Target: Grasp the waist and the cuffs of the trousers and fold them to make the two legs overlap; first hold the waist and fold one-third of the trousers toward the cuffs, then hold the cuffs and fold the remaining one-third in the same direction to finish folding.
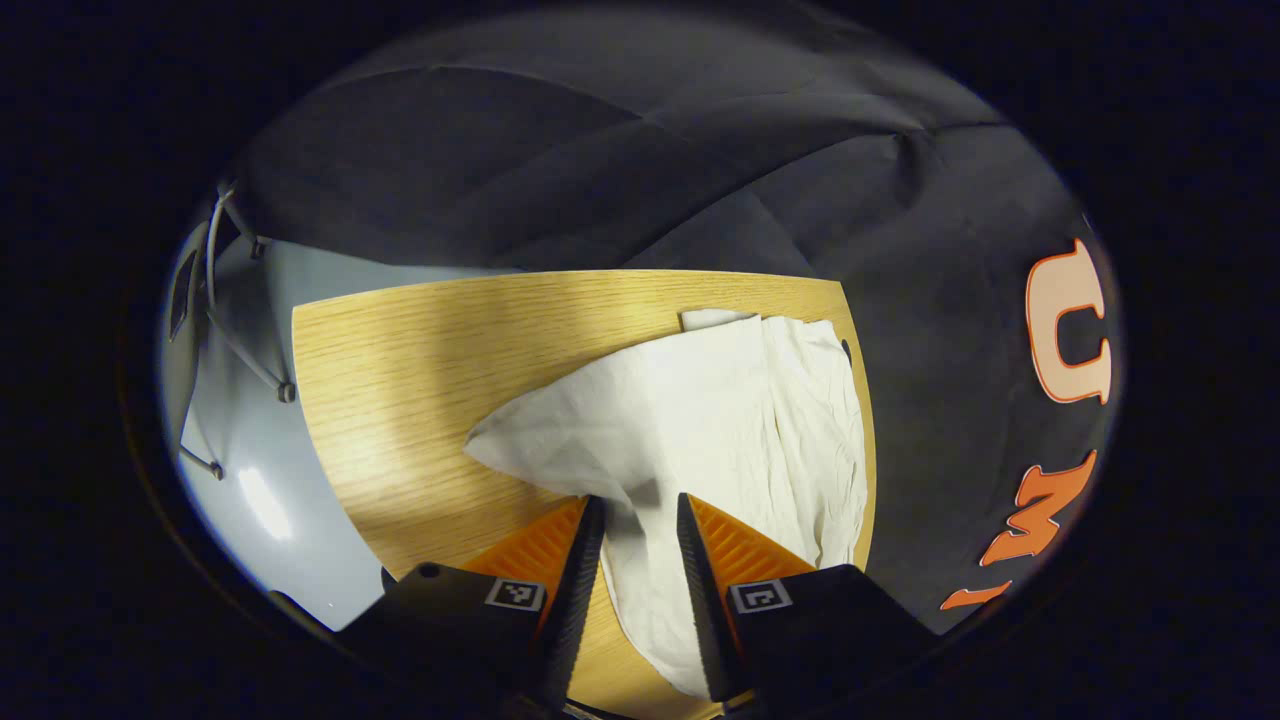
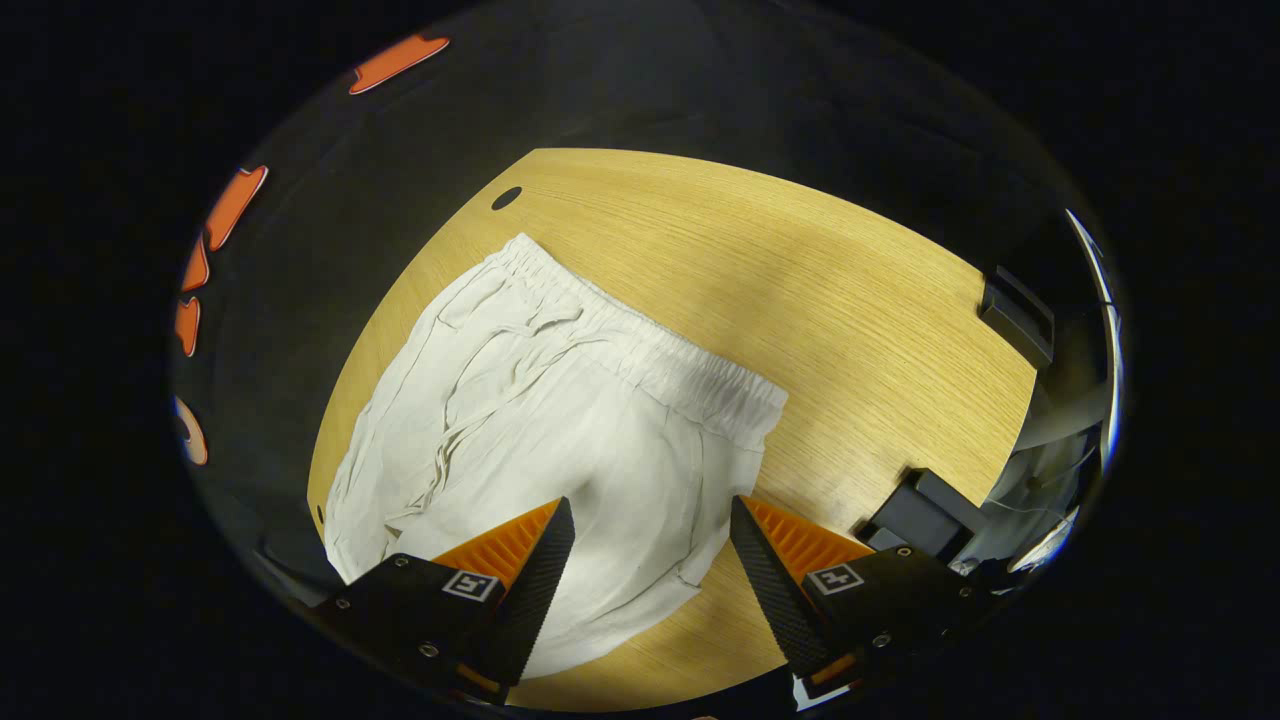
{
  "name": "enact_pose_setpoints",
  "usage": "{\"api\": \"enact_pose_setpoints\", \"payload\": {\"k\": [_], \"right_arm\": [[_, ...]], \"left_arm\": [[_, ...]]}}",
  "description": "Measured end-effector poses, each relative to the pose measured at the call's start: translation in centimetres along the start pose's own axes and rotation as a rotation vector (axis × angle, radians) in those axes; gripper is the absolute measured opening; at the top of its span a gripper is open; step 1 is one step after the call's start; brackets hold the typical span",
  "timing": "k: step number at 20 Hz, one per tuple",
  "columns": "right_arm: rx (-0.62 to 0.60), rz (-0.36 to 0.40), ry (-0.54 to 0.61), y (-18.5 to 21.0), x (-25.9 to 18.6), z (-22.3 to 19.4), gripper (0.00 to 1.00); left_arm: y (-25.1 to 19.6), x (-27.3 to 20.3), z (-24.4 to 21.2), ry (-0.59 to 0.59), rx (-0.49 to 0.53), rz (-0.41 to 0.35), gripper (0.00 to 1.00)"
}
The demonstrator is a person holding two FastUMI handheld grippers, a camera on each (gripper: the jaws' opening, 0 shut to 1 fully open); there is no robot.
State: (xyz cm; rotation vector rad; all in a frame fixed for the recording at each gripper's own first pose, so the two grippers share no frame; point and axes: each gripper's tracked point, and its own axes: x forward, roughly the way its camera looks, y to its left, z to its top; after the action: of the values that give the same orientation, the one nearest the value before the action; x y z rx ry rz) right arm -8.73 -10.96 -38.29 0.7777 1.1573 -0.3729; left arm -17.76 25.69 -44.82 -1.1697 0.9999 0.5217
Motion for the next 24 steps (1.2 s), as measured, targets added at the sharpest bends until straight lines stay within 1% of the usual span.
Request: {"api": "enact_pose_setpoints", "payload": {"k": [4,5,6,7,8,9,10,11,12,13,14,15,16,17,18,19,21,24], "right_arm": [[0.017,-0.014,-0.006,-0.8,0.4,0.0,0.96],[0.019,-0.018,-0.003,-1.1,0.5,-0.2,0.96],[0.022,-0.02,0.002,-1.2,0.7,-0.4,0.96],[0.028,-0.023,0.004,-1.3,1.1,-0.5,0.96],[0.036,-0.028,0.008,-1.5,1.3,-0.7,0.96],[0.04,-0.023,-0.013,-1.4,1.5,-0.2,0.95],[0.041,-0.024,-0.012,-1.3,1.7,0.0,0.93],[0.037,-0.039,-0.018,-1.6,1.7,0.2,0.89],[0.027,-0.06,-0.013,-1.9,1.9,0.0,0.85],[0.011,-0.087,-0.012,-2.6,2.2,0.1,0.72],[0.005,-0.107,-0.015,-3.0,2.1,0.2,0.62],[0.017,-0.109,-0.018,-3.0,2.4,0.4,0.44],[0.036,-0.094,-0.015,-2.8,2.4,0.7,0.25],[0.055,-0.078,-0.01,-2.8,2.3,0.6,0.14],[0.084,-0.066,-0.011,-2.8,2.5,0.6,0.12],[0.112,-0.056,-0.015,-2.8,2.4,0.7,0.07],[0.138,-0.013,-0.024,-2.3,1.9,0.9,0.03],[0.15,0.031,-0.054,-1.6,0.9,1.6,0.01]], "left_arm": [[0.4,0.7,0.1,0.005,0.011,0.004,0.29],[0.7,0.7,0.0,0.008,0.013,0.007,0.27],[0.6,0.7,0.1,0.008,0.016,0.008,0.21],[0.8,0.6,0.0,0.013,0.03,0.022,0.19],[0.8,0.7,0.1,0.008,0.044,0.028,0.08],[1.0,0.8,0.2,0.008,0.061,0.05,0.13],[0.9,0.6,0.2,0.002,0.087,0.067,0.07],[0.8,0.7,0.1,0.004,0.116,0.085,0.06],[0.5,0.8,0.0,0.011,0.15,0.097,0.04],[-0.1,0.9,-0.2,0.017,0.171,0.094,0.04],[-1.1,0.8,-0.6,0.03,0.184,0.059,0.04],[-2.1,0.8,-0.4,0.025,0.195,0.03,0.04],[-3.0,0.9,-0.5,0.029,0.208,0.002,0.04],[-3.6,0.8,-0.5,0.034,0.223,-0.014,0.04],[-4.2,0.6,-0.6,0.043,0.239,-0.032,0.04],[-4.7,0.4,-0.5,0.042,0.256,-0.047,0.04],[-6.0,0.1,-0.4,0.043,0.281,-0.082,0.04],[-8.1,-0.6,0.0,0.045,0.325,-0.14,0.04]]}}
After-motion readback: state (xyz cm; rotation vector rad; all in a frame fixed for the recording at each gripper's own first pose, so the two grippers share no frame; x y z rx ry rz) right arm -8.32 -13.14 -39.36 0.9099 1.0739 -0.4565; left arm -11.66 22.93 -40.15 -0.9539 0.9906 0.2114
